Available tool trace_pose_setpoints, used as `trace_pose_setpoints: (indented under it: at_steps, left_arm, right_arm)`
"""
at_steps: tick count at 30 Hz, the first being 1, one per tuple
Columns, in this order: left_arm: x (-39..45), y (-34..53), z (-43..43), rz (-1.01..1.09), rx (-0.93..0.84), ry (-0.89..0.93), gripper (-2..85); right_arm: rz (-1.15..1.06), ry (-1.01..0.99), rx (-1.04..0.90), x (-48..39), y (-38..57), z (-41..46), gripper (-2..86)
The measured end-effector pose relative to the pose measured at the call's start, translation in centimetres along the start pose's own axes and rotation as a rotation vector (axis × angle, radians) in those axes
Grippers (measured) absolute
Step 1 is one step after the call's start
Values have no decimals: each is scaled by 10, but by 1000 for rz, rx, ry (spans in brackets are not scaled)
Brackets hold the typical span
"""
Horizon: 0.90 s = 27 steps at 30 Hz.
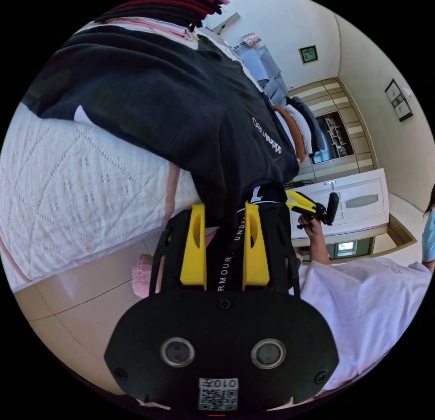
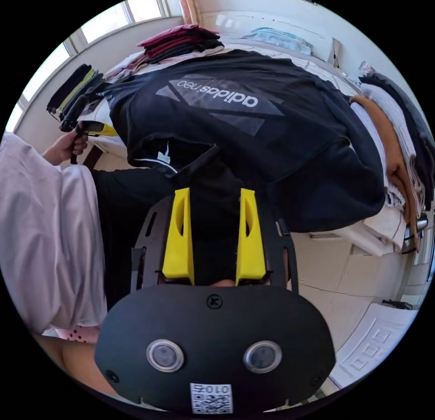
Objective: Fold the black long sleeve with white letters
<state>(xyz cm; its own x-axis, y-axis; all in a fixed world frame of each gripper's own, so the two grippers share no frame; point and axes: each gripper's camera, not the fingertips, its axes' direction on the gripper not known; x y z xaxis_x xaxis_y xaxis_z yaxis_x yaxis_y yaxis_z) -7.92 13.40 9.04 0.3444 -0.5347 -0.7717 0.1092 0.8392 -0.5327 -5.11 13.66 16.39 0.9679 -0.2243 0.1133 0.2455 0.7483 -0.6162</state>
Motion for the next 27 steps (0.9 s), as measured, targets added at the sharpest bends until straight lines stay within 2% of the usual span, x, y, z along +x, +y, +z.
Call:
trace_pose_setpoints:
  at_steps: [6,11,14,18,24,27]
  left_arm:
    - [-24,-13,26,-20,-36,82,135]
    - [-28,-23,51,-10,-81,124,129]
    - [-25,-26,56,15,-96,74,94]
    - [-15,-25,45,96,-107,114,68]
    - [1,-17,8,166,-167,186,60]
    - [2,-16,16,160,-226,178,59]
  right_arm:
    - [-88,-89,118,21,-16,-21,124]
    - [-216,-148,-95,31,-32,28,111]
    - [-229,-186,-129,27,-29,46,73]
    - [-153,-180,-93,31,-4,25,38]
    - [-226,-179,-3,7,55,-56,34]
    - [-233,-174,-76,-1,69,-47,34]
